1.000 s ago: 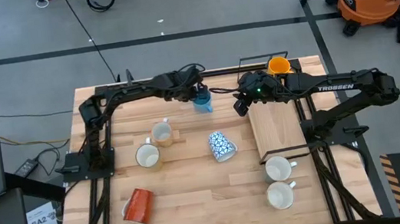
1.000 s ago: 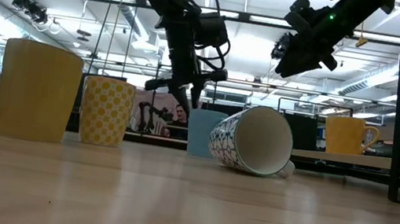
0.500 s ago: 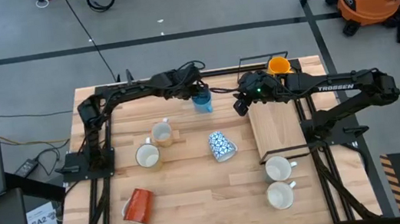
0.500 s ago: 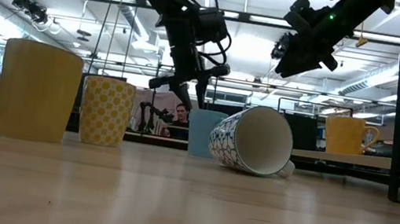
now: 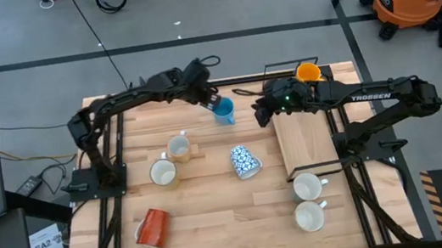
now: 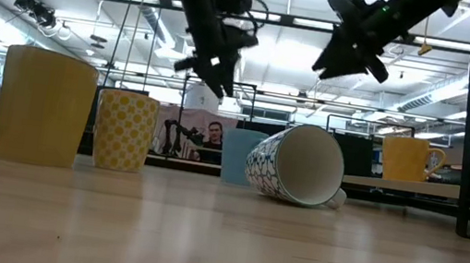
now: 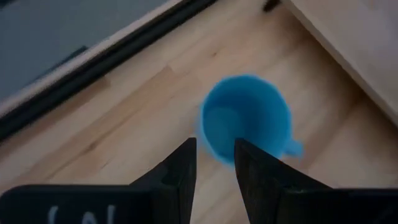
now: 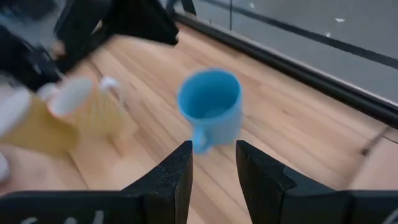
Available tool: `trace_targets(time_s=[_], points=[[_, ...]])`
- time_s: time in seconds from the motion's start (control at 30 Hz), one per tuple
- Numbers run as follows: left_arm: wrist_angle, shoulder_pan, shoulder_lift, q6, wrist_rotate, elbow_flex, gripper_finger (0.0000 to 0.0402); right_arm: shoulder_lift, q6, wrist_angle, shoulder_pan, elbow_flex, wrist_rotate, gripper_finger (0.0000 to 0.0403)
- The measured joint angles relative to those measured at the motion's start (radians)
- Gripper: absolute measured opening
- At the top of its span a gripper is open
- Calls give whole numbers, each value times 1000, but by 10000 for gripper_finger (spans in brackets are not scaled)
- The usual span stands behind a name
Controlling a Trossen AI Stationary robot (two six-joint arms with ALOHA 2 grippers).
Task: Place coffee mugs
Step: Put the blue mug on the shelf
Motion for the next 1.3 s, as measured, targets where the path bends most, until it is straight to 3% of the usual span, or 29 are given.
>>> trace_targets(time_s=[0.23,0.5,0.83,1.3], points=[[-120,-31,-131,168,7,0,114,0,52,191,0,0,1,128],[-156,-52,-233,200,6,0,114,94,122,247,-2,29,60,127],[-171,-53,-233,201,6,0,114,334,102,228,-47,151,139,127],[-216,-53,-232,202,6,0,114,505,160,220,-72,159,136,127]])
